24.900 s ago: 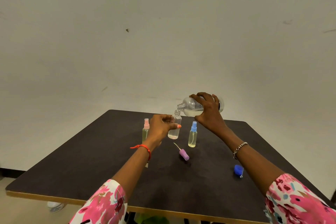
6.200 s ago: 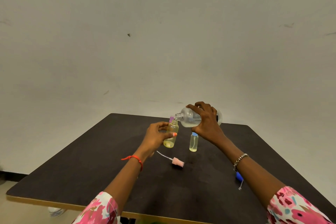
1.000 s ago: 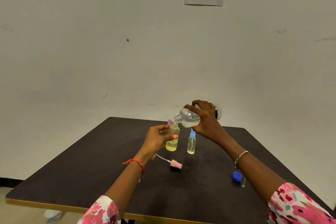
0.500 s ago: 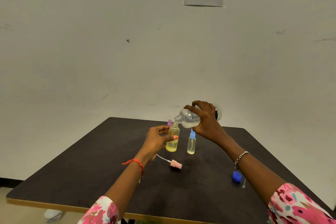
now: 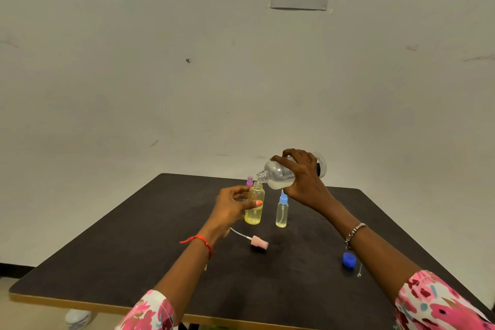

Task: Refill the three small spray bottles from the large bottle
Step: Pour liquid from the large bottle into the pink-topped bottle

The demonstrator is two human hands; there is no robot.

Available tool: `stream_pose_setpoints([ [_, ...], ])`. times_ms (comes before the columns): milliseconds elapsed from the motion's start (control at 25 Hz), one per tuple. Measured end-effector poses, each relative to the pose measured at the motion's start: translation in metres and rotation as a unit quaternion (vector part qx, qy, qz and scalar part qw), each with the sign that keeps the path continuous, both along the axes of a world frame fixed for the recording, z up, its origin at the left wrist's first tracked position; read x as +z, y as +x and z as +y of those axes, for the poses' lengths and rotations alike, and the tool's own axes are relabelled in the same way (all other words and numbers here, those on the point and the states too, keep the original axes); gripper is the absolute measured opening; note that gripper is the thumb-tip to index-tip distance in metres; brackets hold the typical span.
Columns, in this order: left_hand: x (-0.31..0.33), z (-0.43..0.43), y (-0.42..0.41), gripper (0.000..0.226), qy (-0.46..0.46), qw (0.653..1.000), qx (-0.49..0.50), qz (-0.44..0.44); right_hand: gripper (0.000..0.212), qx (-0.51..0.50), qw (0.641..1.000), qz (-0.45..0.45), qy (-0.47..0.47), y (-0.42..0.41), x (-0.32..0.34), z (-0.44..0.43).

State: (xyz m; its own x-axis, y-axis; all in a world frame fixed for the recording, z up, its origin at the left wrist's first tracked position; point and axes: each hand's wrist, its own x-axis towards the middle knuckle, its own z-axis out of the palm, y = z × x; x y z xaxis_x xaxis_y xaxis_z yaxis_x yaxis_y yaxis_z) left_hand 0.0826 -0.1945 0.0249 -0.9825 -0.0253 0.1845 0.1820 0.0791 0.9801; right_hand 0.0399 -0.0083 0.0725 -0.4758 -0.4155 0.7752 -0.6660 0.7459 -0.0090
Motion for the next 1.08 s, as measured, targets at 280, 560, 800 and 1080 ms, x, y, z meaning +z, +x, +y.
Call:
stream_pose_setpoints([
  [280, 0.0, -0.0003, 0.0007, 0.049, 0.002, 1.0, 0.0, -0.001, 0.062, 0.002, 1.0, -0.003, 0.0, 0.0006, 0.0004, -0.0017],
  [560, 0.0001, -0.0018, 0.0013, 0.05, 0.001, 1.0, 0.003, -0.002, 0.06, 0.003, 1.0, -0.015, 0.002, 0.0042, 0.0027, -0.0024],
  [800, 0.0014, -0.0014, 0.004, 0.049, 0.007, 1.0, -0.002, -0.001, 0.059, 0.003, 1.0, -0.019, 0.001, 0.0056, 0.0037, -0.0024],
  [1080, 0.003, -0.0007, 0.0062, 0.047, 0.01, 1.0, -0.001, -0.004, 0.059, -0.002, 1.0, -0.024, 0.003, 0.0079, 0.0045, -0.0024],
])
